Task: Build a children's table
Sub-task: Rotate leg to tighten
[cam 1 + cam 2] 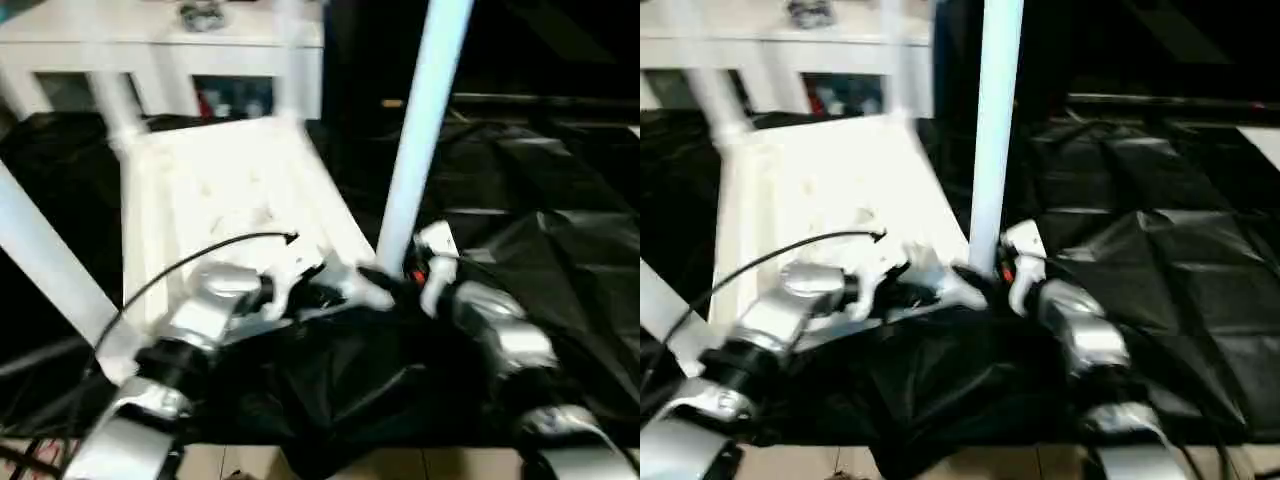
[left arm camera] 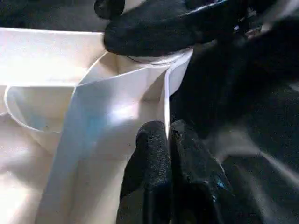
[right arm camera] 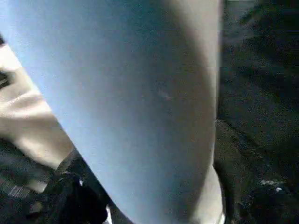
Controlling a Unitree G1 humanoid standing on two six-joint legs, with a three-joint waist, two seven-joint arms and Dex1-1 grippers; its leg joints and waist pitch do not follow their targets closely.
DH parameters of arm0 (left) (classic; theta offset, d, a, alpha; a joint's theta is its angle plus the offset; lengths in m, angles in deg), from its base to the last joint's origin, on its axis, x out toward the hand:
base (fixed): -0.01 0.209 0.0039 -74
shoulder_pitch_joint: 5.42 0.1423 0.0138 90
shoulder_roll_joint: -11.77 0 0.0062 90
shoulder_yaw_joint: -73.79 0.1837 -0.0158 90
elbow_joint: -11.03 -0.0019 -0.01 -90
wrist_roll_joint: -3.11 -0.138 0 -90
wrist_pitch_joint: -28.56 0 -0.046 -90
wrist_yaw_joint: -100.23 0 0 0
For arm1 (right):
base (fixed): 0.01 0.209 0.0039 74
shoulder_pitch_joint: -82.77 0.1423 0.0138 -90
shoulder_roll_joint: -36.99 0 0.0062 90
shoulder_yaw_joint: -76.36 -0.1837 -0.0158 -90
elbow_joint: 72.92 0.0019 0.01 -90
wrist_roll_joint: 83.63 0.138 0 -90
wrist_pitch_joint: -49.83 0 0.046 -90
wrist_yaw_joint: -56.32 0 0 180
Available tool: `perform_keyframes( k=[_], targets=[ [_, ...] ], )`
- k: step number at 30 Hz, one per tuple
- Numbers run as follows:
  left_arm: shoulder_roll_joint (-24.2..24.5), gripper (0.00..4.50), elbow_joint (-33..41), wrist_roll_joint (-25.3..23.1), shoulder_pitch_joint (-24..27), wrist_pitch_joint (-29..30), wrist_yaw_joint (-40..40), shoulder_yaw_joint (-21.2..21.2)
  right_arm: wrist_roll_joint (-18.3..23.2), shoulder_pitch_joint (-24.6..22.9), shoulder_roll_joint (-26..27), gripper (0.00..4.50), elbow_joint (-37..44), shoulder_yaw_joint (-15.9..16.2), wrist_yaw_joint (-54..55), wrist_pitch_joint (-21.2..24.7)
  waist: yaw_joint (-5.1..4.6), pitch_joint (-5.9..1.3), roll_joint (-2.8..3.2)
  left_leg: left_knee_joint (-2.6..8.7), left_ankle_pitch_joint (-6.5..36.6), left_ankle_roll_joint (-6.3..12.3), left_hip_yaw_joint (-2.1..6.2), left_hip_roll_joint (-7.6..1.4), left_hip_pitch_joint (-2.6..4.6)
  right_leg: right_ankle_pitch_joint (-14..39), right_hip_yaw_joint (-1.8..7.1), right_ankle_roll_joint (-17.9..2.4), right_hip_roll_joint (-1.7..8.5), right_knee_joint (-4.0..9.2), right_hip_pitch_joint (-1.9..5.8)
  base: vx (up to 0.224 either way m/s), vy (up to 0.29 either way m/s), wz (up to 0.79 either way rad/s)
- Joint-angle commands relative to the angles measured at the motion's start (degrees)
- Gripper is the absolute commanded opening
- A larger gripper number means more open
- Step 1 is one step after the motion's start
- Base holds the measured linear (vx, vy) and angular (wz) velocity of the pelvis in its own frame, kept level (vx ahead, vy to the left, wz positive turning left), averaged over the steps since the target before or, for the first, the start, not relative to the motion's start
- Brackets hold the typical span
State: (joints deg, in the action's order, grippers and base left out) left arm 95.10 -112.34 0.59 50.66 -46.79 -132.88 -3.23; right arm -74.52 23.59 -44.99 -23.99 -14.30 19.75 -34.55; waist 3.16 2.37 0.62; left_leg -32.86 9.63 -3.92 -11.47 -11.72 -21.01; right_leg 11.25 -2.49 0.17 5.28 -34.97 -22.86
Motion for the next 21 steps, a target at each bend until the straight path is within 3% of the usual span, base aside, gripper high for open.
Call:
perform_keyframes(
  k=[1,6,8,12,16,18,21],
  targets=[
    [-3.3,0.00,2.7,1.9,-0.2,0.0,1.9,-0.4,-1.7,-1.9,3.1,3.34,-3.2,2.3,0.2,2.4,0.20,-2.96,-0.67,3.83,15.7,1.00,0.83,-1.11,0.50,17.3,1.72,-10.3,2.54,5.28,1.98,0.000,0.000,0.00],
    [-3.3,0.00,3.6,2.3,0.5,-0.5,0.5,0.2,-1.7,-1.5,3.0,3.82,-3.1,3.4,-1.2,2.1,0.22,-3.14,-0.49,3.75,13.8,2.20,0.79,-1.16,0.28,11.7,1.63,-11.7,2.27,4.74,2.21,0.000,0.000,0.00],
    [-2.7,0.00,4.0,2.8,0.8,-1.1,-1.0,0.7,-1.8,-1.5,2.0,4.01,-2.6,4.0,-2.8,1.0,0.23,-3.09,-0.53,3.72,14.8,2.19,0.74,-1.17,0.36,12.4,1.63,-11.9,2.38,4.87,2.21,0.000,0.000,0.00],
    [-1.1,0.00,4.8,3.5,1.2,-1.8,-4.2,1.1,-1.2,-1.8,-0.4,4.01,-1.0,4.8,-10.0,-0.3,0.27,-3.09,-0.51,3.75,14.9,2.32,0.77,-1.20,0.37,12.7,1.65,-11.8,2.41,4.89,2.29,0.000,0.000,0.00],
    [1.2,0.00,5.3,4.4,1.5,-2.7,-9.0,1.6,-0.1,-2.5,-3.8,4.01,1.7,5.9,-19.0,-1.2,0.52,-3.24,-0.54,3.48,12.9,3.75,0.62,-1.30,0.25,8.4,1.65,-13.1,2.36,4.46,2.44,0.000,0.000,0.00],
    [3.3,0.00,5.1,4.9,1.4,-3.4,-13.1,1.9,1.3,-3.0,-6.6,4.01,4.0,7.1,-26.2,-0.3,0.98,-3.26,-0.65,3.33,12.3,4.45,0.51,-1.29,0.28,7.7,1.52,-13.5,2.16,4.33,2.65,0.000,0.000,0.00],
    [4.8,0.00,4.6,5.3,1.2,-3.3,-16.0,2.1,1.8,-3.5,-8.6,4.01,5.4,8.3,-31.0,0.4,1.61,-3.25,-0.44,3.26,11.9,4.88,0.42,-1.57,0.42,7.2,1.49,-14.1,2.24,4.12,2.37,0.000,0.000,0.00]
  ],
)
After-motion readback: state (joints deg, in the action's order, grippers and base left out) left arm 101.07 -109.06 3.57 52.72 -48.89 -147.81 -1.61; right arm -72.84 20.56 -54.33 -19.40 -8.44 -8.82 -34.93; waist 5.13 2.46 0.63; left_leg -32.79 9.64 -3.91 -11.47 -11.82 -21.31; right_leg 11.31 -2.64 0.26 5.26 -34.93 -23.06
